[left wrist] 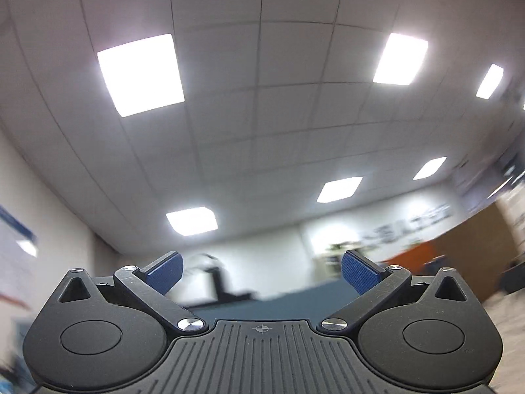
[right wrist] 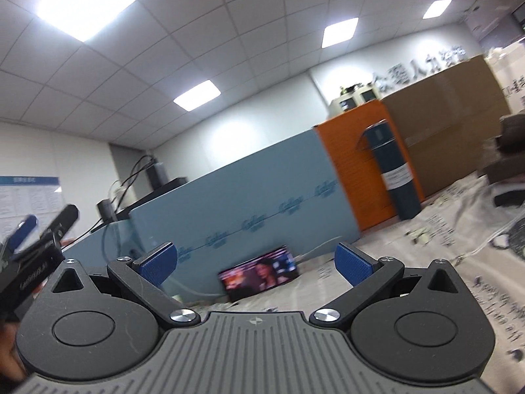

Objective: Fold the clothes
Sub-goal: 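Swing both tools toward the cream sweater lying by the foam boards, then grasp the cream sweater edge with the left gripper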

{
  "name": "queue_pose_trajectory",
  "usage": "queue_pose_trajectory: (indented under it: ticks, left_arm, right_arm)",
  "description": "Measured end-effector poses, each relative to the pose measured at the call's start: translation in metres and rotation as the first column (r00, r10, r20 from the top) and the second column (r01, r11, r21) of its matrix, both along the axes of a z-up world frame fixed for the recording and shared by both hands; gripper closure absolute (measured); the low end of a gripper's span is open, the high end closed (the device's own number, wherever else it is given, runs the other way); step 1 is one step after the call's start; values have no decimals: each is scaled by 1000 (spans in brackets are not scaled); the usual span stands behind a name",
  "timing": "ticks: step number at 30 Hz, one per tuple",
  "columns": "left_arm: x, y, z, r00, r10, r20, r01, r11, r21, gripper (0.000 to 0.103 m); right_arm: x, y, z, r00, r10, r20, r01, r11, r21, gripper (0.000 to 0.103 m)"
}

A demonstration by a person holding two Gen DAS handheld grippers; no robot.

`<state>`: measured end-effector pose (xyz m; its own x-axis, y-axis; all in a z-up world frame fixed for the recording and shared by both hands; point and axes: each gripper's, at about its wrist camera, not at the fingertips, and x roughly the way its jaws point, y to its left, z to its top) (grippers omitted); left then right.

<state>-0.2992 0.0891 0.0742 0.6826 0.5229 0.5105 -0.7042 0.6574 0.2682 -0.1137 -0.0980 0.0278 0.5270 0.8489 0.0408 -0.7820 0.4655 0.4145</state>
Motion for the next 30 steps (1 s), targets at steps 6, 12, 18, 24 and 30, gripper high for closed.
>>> queue_pose_trajectory:
  ticks: [6, 12, 18, 24, 30]
  left_arm:
    - [-47, 48, 50, 973, 214, 91, -217, 976, 30, 0]
    - [-69, 137, 69, 990, 92, 103, -37, 895, -444, 0]
    - [-54, 235, 13, 968, -203, 147, 237, 558, -795, 0]
    - [-76, 290, -35, 952, -215, 216, 274, 292, -916, 0]
    - [-85, 308, -60, 956, -190, 223, 260, 196, -946, 0]
  right_arm:
    - [-14, 36, 8, 993, 118, 2, -117, 992, -45, 0]
    - [-24, 80, 18, 980, 196, 29, -190, 972, -136, 0]
    - [-23, 135, 17, 958, 286, 12, -272, 924, -270, 0]
    - [-14, 200, 4, 926, 363, -103, -376, 866, -329, 0]
    - [-18, 251, -7, 868, 457, -192, -496, 809, -316, 0]
